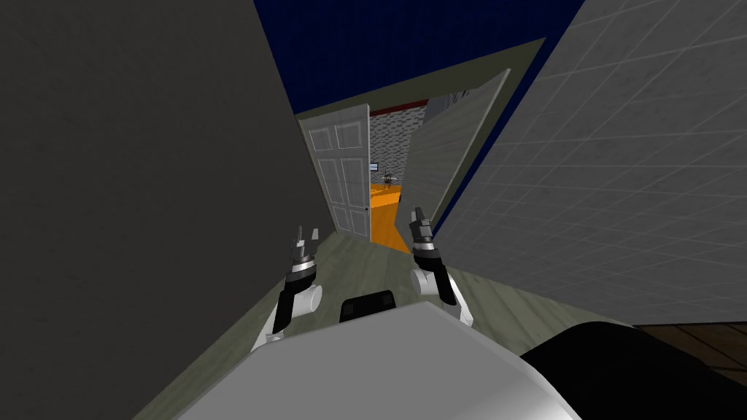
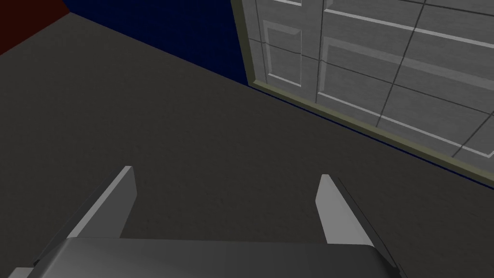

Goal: Push the door open

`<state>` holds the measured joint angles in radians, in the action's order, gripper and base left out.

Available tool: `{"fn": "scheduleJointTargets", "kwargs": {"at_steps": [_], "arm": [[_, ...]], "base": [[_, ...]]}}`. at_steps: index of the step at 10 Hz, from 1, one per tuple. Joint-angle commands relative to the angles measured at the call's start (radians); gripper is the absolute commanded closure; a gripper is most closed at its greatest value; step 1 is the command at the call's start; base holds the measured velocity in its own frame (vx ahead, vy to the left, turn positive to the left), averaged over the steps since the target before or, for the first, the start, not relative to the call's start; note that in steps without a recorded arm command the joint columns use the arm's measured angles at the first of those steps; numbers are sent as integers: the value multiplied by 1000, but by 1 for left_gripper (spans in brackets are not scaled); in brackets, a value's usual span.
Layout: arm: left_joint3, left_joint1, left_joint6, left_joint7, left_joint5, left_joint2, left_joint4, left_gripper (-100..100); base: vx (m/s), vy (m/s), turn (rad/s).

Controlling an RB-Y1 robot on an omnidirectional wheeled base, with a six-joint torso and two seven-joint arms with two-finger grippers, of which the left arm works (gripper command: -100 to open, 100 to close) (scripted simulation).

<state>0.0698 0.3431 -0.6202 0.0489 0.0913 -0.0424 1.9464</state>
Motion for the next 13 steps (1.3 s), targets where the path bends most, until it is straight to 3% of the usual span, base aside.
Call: {"fn": "scheduleJointTargets", "kwargs": {"at_steps": [1, 13], "arm": [[5, -13, -7, -1, -1, -6, -39, -100], [29, -146, -52, -10, -4, -41, -365, -100]], "base": [[105, -9, -56], [97, 6, -66]]}}
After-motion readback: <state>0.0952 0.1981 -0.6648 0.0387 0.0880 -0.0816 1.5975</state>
